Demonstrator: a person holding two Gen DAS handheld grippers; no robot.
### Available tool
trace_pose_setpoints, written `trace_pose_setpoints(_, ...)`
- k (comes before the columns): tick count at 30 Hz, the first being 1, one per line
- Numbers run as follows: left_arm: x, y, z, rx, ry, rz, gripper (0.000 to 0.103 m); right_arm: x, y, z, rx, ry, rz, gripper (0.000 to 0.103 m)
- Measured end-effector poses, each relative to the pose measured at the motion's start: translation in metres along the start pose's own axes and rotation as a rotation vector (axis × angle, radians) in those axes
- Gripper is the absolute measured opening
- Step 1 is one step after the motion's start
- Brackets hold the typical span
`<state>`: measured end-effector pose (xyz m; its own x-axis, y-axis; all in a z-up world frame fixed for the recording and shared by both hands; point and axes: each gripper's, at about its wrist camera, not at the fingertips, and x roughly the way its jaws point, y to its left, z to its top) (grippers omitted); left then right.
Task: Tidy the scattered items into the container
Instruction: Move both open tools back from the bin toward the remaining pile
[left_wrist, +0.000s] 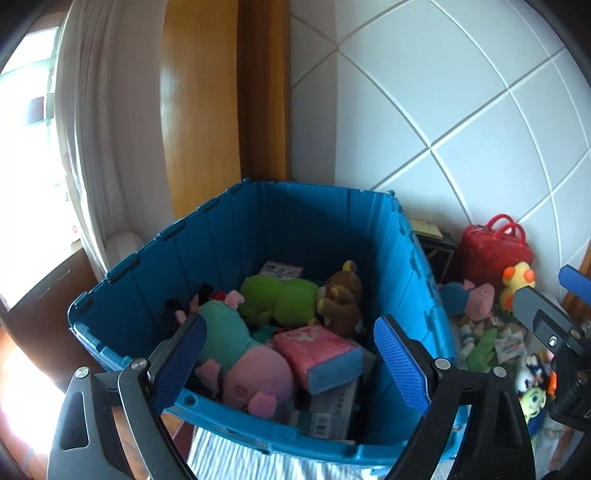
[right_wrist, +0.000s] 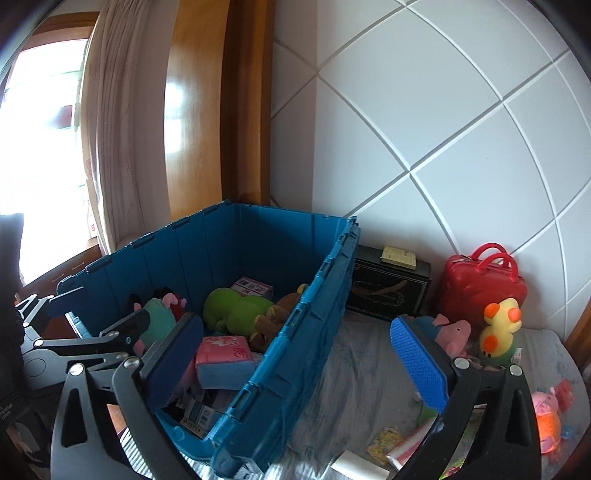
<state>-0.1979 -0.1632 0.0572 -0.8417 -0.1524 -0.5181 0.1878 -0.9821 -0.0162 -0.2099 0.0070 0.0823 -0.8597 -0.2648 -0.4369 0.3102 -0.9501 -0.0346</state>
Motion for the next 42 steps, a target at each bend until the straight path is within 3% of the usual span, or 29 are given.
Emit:
trace_pose_setpoints(7, -0.026, -0.078, 0.001, 0.068, -0.051, -0.117, 0.097, -0.043, -0.07, -0.023, 0.067, -0.018, -0.116, 0.103)
trace_pose_setpoints(14, -0.034, -0.181, -0.025, 0.163, -0.016, -0.23, 0.098, -0.077, -0.168, -0.066, 0.159, 0.022, -0.246, 0.103)
trace_pose_setpoints(18, -0.012, -0.227, -0.051, 0.198, 0.07, -0.245, 0.098, -0.078, -0.221, -0.096, 0.199, 0.096, -0.296, 0.103)
trace_pose_setpoints(22, 0.027, -0.253, -0.088, 0.223, 0.203, -0.206, 0.098, -0.067, -0.262, -0.129, 0.254, 0.177, -0.309, 0.103)
trace_pose_setpoints(27, 0.082, -0.263, -0.138, 0.219, 0.373, -0.148, 0.098, -0.04, -0.282, -0.171, 0.293, 0.29, -0.279, 0.103)
trace_pose_setpoints(32, 0.114, -0.261, -0.189, 0.226, 0.478, -0.116, 0.097, 0.002, -0.285, -0.213, 0.333, 0.406, -0.22, 0.103)
trace_pose_setpoints(36, 0.135, -0.252, -0.223, 0.255, 0.551, -0.083, 0.078, 0.034, -0.282, -0.239, 0.351, 0.476, -0.162, 0.103)
trace_pose_setpoints(38, 0.146, -0.244, -0.235, 0.261, 0.598, -0.06, 0.059, 0.047, -0.278, -0.244, 0.35, 0.49, -0.154, 0.103)
trace_pose_setpoints(40, 0.158, -0.237, -0.245, 0.256, 0.637, -0.037, 0.047, 0.059, -0.275, -0.247, 0.351, 0.495, -0.153, 0.103)
trace_pose_setpoints(42, 0.168, -0.23, -0.252, 0.255, 0.66, -0.008, 0.043, 0.07, -0.277, -0.248, 0.36, 0.5, -0.167, 0.103)
